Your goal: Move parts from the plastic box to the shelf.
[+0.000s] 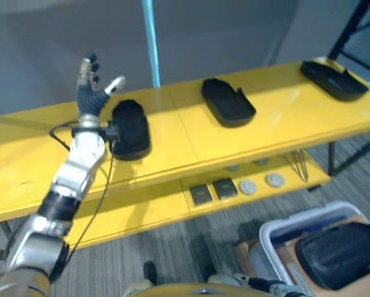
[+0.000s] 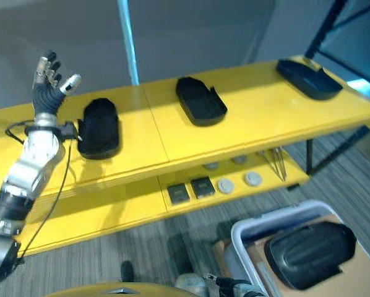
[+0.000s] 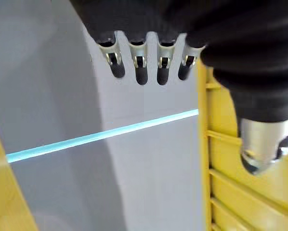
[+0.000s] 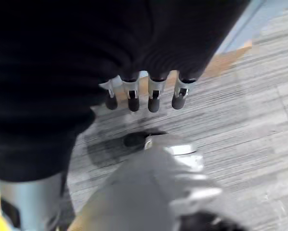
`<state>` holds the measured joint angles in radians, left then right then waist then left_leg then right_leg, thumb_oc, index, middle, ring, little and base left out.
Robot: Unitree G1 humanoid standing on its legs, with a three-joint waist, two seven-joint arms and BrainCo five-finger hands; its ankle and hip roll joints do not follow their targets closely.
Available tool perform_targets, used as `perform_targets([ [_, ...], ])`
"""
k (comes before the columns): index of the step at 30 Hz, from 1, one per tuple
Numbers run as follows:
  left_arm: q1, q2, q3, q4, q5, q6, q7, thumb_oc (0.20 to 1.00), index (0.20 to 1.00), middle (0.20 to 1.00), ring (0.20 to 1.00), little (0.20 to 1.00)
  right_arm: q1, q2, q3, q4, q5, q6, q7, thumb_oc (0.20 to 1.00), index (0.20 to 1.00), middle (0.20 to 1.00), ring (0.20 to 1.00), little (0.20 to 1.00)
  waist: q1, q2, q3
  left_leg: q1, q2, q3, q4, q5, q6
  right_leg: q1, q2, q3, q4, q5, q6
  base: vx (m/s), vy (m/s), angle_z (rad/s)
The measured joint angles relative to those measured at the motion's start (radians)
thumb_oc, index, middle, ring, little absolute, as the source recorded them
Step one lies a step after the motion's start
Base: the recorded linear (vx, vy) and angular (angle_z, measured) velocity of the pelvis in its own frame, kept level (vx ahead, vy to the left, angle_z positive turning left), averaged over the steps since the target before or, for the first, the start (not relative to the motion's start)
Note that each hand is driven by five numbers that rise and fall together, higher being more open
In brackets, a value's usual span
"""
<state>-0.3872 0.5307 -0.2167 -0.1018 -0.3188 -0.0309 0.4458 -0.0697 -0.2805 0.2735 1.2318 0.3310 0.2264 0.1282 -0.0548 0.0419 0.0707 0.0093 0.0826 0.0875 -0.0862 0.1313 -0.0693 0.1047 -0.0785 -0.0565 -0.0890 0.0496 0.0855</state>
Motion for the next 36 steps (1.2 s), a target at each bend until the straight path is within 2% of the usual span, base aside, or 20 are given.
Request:
perform_targets([
  [1, 0.059, -0.026, 0.004, -0.028, 0.016, -0.005, -0.033, 0.200, 0.200, 0.200, 0.200, 0.200, 0.010, 0.009, 0.001, 0.000, -0.020, -0.001, -0.002, 1.000, 1.000, 1.000, 1.000, 1.000, 0.009, -0.003, -0.009, 0.003, -0.001, -0.009, 0.000, -0.001, 0.000, 0.006, -0.001, -0.011, 0.000, -0.010, -0.004, 0.04, -0.015, 0.33],
  [4, 0.233, -0.064, 0.008, -0.034, 0.015, -0.010, -0.146, 0.200, 0.200, 0.200, 0.200, 0.200, 0.028, 0.020, -0.001, 0.001, -0.024, 0.001, -0.007, 1.000, 1.000, 1.000, 1.000, 1.000, 0.078, -0.004, -0.015, 0.000, -0.002, -0.018, 0.000, -0.001, 0.000, 0.015, -0.001, -0.024, 0.000, -0.020, 0.002, 0.01, -0.004, 0.22],
  [7, 0.343, -0.082, -0.019, -0.004, -0.032, 0.009, -0.256, 0.200, 0.200, 0.200, 0.200, 0.200, 0.031, 0.026, -0.006, 0.005, -0.013, 0.017, -0.012, 1.000, 1.000, 1.000, 1.000, 1.000, 0.105, -0.013, -0.013, -0.026, -0.005, -0.035, 0.000, 0.000, 0.001, 0.005, -0.002, -0.049, 0.000, -0.021, 0.000, 0.01, 0.018, 0.31],
  [12, 0.457, -0.081, -0.125, 0.047, -0.093, -0.002, -0.329, 0.200, 0.200, 0.200, 0.200, 0.200, 0.029, 0.026, -0.004, 0.012, -0.022, 0.015, -0.028, 1.000, 1.000, 1.000, 1.000, 1.000, 0.110, -0.010, 0.010, -0.036, -0.006, -0.041, 0.000, 0.005, 0.005, 0.001, -0.003, -0.065, 0.000, -0.018, -0.001, 0.01, 0.017, 0.08],
  [13, 0.456, -0.083, -0.147, 0.047, -0.105, -0.023, -0.346, 0.200, 0.200, 0.200, 0.200, 0.200, 0.024, 0.024, -0.002, 0.012, -0.025, 0.014, -0.028, 1.000, 1.000, 1.000, 1.000, 1.000, 0.111, -0.006, 0.019, -0.045, -0.006, -0.053, 0.000, 0.004, 0.005, -0.002, -0.001, -0.070, 0.000, -0.018, -0.001, 0.04, -0.024, 0.15],
  [20, 0.401, -0.083, -0.217, 0.054, -0.117, -0.070, -0.337, 0.200, 0.200, 0.200, 0.200, 0.200, 0.006, 0.011, 0.035, 0.023, -0.024, 0.016, -0.034, 1.000, 1.000, 1.000, 1.000, 1.000, 0.104, 0.012, 0.033, -0.078, -0.004, -0.057, 0.000, 0.005, 0.004, -0.034, 0.000, -0.078, 0.000, -0.015, -0.002, 0.01, -0.007, 0.03],
  [25, 0.337, -0.089, -0.217, 0.077, -0.134, -0.102, -0.293, 0.200, 0.200, 0.200, 0.200, 0.200, 0.003, 0.010, 0.035, 0.017, -0.009, 0.002, -0.045, 1.000, 1.000, 1.000, 1.000, 1.000, 0.076, 0.015, 0.059, -0.080, -0.003, -0.036, 0.000, 0.013, 0.005, -0.048, -0.002, -0.061, 0.000, -0.014, 0.003, -0.01, -0.015, -0.13],
  [30, 0.252, -0.119, -0.217, 0.078, -0.139, -0.129, -0.226, 0.200, 0.200, 0.200, 0.200, 0.200, -0.003, 0.008, 0.031, -0.001, -0.004, -0.008, -0.045, 1.000, 1.000, 1.000, 1.000, 1.000, 0.029, 0.013, 0.095, -0.082, -0.003, -0.026, 0.000, 0.019, 0.005, -0.057, -0.002, -0.042, 0.000, -0.008, 0.010, 0.02, -0.018, -0.09],
  [36, 0.188, -0.146, -0.216, 0.093, -0.138, -0.137, -0.158, 0.200, 0.200, 0.200, 0.200, 0.200, -0.006, -0.002, 0.040, -0.038, -0.025, -0.016, -0.050, 1.000, 1.000, 1.000, 1.000, 1.000, -0.006, 0.012, 0.123, -0.082, 0.000, -0.007, 0.006, 0.025, 0.006, -0.064, -0.001, -0.033, 0.006, -0.004, 0.010, 0.01, -0.005, -0.10],
])
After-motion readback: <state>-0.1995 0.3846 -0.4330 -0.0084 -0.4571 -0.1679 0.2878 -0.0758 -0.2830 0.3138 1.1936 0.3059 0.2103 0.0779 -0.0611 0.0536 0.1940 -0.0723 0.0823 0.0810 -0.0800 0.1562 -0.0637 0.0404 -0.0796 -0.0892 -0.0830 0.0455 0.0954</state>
